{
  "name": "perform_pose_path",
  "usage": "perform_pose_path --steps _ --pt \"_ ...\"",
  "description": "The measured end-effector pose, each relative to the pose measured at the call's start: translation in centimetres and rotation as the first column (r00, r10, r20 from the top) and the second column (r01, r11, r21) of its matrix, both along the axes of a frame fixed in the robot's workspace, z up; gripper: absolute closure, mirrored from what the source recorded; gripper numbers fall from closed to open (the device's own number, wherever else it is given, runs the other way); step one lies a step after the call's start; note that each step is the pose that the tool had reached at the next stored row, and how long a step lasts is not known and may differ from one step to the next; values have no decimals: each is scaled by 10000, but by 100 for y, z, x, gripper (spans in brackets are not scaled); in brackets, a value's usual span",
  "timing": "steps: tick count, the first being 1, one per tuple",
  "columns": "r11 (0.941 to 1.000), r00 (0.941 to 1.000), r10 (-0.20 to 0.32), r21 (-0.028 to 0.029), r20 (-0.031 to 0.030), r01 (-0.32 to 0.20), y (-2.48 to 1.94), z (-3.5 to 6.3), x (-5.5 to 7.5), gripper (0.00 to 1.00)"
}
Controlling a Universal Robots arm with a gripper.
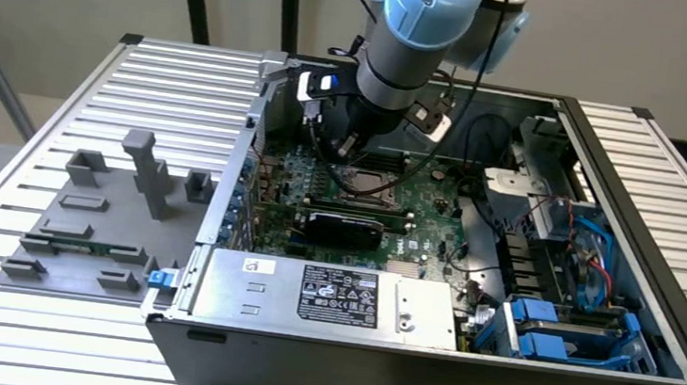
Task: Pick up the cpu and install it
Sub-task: 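Install the first cpu locking lever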
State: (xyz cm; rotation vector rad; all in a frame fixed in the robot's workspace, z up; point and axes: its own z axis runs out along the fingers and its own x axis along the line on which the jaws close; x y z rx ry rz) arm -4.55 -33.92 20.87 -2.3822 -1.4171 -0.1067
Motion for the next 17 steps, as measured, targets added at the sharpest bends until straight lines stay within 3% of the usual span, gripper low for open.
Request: perform_pose_path --steps 2,5,7,9,17 --pt "10000 10000 0 -77 0 0 5 -21 0 89" --pt "9997 10000 0 -250 -1 0 20 -46 0 89" --pt "9994 10000 -1 -333 -2 1 35 -61 1 89" --pt "9993 10000 1 -377 -6 -1 52 -71 8 89" --pt "9990 10000 0 -443 -61 -3 74 -90 110 89"
